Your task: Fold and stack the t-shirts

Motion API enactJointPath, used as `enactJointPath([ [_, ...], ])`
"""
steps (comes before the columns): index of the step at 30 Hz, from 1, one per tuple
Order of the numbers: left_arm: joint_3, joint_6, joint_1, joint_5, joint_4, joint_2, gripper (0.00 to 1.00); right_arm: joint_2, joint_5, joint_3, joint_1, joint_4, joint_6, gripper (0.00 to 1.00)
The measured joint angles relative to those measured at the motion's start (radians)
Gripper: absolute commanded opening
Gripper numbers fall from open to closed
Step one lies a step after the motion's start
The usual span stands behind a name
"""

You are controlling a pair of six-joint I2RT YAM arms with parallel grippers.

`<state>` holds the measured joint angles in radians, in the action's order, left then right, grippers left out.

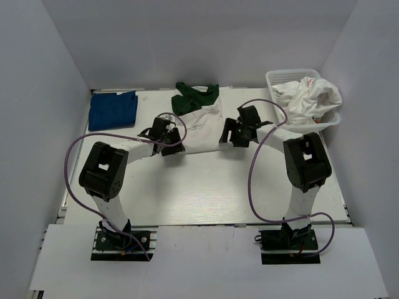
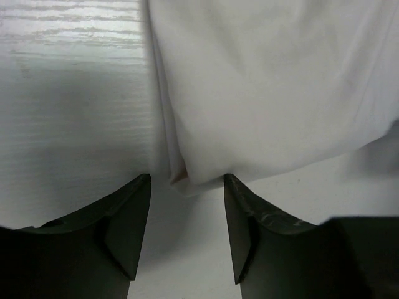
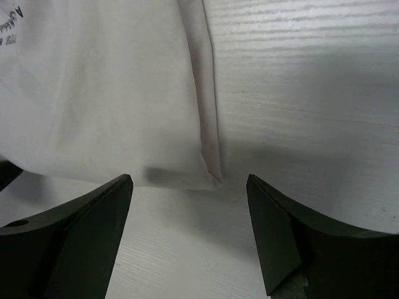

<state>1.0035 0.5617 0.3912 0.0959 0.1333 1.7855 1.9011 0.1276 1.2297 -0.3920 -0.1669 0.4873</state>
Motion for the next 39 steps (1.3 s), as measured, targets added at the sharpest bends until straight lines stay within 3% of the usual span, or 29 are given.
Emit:
enactJointPath([
  [4, 0.017, 0.006, 0.005, 0.014, -0.016, 0.031, 0.42, 0.003, 0.035, -0.042, 0.000, 0.023, 0.016, 0.72],
  [7, 0.019, 0.011, 0.005, 0.024, -0.022, 0.039, 0.34, 0.004, 0.054, -0.056, 0.003, 0.056, 0.031, 0.68],
  [10, 0.016, 0.013, 0.006, 0.029, -0.025, 0.041, 0.24, 0.004, 0.062, -0.075, 0.005, 0.091, 0.043, 0.56],
  [11, 0.011, 0.013, 0.006, 0.030, -0.029, 0.042, 0.16, 0.004, 0.062, -0.085, 0.006, 0.107, 0.045, 0.41],
  [13, 0.010, 0.016, 0.005, 0.032, -0.032, 0.042, 0.07, 0.004, 0.056, -0.095, 0.007, 0.122, 0.053, 0.24],
  [14, 0.010, 0.014, 0.005, 0.034, -0.033, 0.042, 0.00, 0.006, 0.055, -0.100, 0.008, 0.123, 0.055, 0.08],
  [15, 0.010, 0.014, 0.005, 0.036, -0.033, 0.042, 0.00, 0.010, 0.054, -0.106, 0.009, 0.125, 0.058, 0.02],
  [20, 0.011, 0.006, 0.006, 0.073, -0.019, 0.040, 0.00, -0.006, 0.070, -0.156, 0.011, 0.182, 0.082, 0.00],
  [23, -0.035, -0.001, 0.011, 0.112, -0.014, -0.006, 0.00, -0.101, 0.055, -0.261, 0.007, 0.202, 0.092, 0.00],
  [27, -0.143, -0.006, 0.037, 0.176, 0.040, -0.203, 0.00, -0.357, 0.026, -0.401, -0.002, 0.154, 0.112, 0.00],
  [35, -0.222, 0.018, 0.101, 0.261, 0.121, -0.682, 0.00, -0.815, -0.014, -0.452, -0.029, -0.034, 0.113, 0.00],
  [39, -0.229, 0.042, 0.119, 0.291, 0.164, -0.800, 0.00, -0.948, 0.021, -0.453, -0.041, -0.106, 0.113, 0.00],
])
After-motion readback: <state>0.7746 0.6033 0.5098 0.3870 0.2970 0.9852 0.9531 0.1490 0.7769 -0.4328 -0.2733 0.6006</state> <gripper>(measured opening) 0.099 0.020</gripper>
